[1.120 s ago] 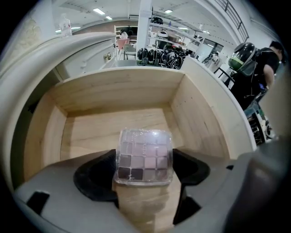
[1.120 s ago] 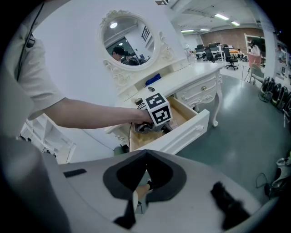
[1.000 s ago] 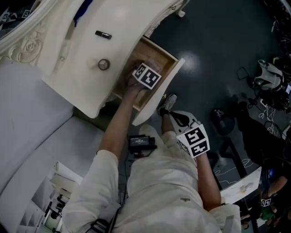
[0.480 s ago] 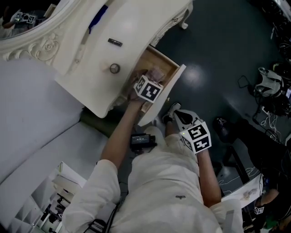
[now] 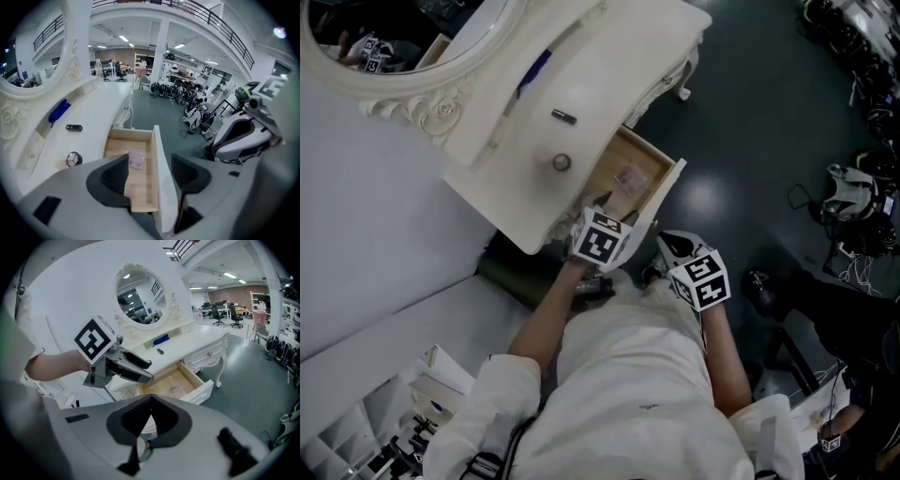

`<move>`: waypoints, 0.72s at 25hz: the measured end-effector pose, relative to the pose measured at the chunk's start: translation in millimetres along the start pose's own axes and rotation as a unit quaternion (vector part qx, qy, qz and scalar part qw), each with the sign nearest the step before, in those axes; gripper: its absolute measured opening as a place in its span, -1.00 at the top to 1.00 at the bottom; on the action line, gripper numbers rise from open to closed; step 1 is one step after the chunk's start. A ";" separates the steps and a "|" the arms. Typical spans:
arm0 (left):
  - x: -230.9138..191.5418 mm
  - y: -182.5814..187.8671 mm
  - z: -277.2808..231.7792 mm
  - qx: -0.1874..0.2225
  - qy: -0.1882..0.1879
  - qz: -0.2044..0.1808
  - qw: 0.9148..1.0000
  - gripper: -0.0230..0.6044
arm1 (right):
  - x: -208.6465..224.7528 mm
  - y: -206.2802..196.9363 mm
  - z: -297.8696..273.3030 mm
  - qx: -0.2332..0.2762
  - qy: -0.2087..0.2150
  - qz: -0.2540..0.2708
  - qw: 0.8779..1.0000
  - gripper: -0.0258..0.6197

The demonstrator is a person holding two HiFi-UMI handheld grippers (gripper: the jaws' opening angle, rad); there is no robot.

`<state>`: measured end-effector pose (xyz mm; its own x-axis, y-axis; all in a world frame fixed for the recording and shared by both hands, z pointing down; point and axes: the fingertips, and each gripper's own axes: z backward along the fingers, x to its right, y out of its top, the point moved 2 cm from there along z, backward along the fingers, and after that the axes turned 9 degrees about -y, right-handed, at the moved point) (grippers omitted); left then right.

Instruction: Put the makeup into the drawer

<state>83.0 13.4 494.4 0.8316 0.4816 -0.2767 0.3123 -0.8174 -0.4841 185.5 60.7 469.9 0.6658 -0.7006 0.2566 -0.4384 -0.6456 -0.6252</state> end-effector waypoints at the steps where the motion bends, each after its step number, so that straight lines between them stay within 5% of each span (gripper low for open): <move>1: 1.5 -0.7 8.6 0.010 0.002 0.000 1.000 0.03 | -3.2 2.2 1.5 0.003 -0.001 0.001 1.000 0.88; 11: 6.1 -4.7 83.3 0.103 -0.005 0.033 0.994 0.87 | -37.3 21.9 -0.2 0.028 -0.023 -0.003 0.999 0.88; 18: 6.4 -14.7 109.5 0.122 -0.022 0.037 0.992 0.89 | -55.4 33.2 -4.6 0.033 -0.033 0.004 0.999 0.88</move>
<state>33.5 63.2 408.8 0.8258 0.4403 -0.3525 0.1259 -0.7531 -0.6457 131.3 76.8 438.3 0.7015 -0.6832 0.2028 -0.4053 -0.6165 -0.6751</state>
